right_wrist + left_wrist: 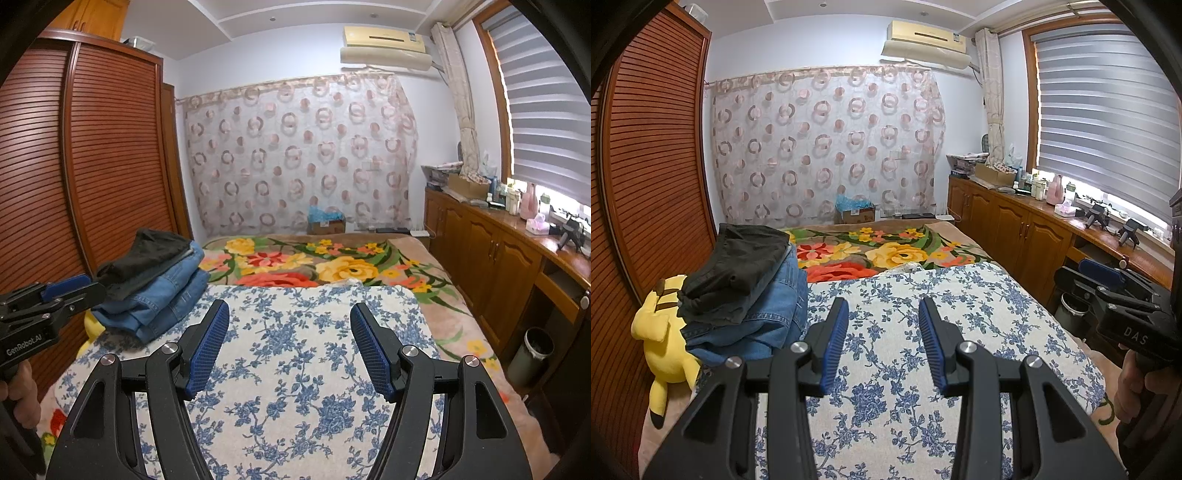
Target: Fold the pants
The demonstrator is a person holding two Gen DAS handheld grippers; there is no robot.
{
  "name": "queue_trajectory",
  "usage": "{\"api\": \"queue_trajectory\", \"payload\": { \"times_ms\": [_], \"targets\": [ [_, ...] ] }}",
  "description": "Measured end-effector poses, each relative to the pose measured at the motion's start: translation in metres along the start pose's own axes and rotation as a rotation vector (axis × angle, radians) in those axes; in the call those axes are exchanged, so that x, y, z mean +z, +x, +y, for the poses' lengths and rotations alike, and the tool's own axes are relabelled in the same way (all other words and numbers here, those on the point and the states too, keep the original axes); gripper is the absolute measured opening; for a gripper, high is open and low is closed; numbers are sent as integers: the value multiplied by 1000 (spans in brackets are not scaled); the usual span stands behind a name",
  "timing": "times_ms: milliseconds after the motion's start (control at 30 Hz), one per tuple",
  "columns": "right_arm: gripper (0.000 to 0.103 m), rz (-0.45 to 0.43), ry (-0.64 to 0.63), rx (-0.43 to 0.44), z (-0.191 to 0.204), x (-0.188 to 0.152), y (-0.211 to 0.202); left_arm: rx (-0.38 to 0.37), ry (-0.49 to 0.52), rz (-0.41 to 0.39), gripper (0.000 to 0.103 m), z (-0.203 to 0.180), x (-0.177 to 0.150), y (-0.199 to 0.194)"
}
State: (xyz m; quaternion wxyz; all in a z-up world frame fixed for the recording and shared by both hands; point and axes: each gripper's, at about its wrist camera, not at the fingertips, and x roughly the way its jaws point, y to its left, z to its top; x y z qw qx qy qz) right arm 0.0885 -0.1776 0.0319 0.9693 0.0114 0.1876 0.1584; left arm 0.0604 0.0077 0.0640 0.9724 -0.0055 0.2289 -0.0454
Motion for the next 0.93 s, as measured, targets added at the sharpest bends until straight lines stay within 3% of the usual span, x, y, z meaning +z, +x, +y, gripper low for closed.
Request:
{"api": "queue_trajectory", "payload": {
  "times_ms": [933],
  "targets": [
    [70, -1, 2, 1, 0, -1, 0, 1, 1, -1, 39, -1, -2, 1]
  ]
}}
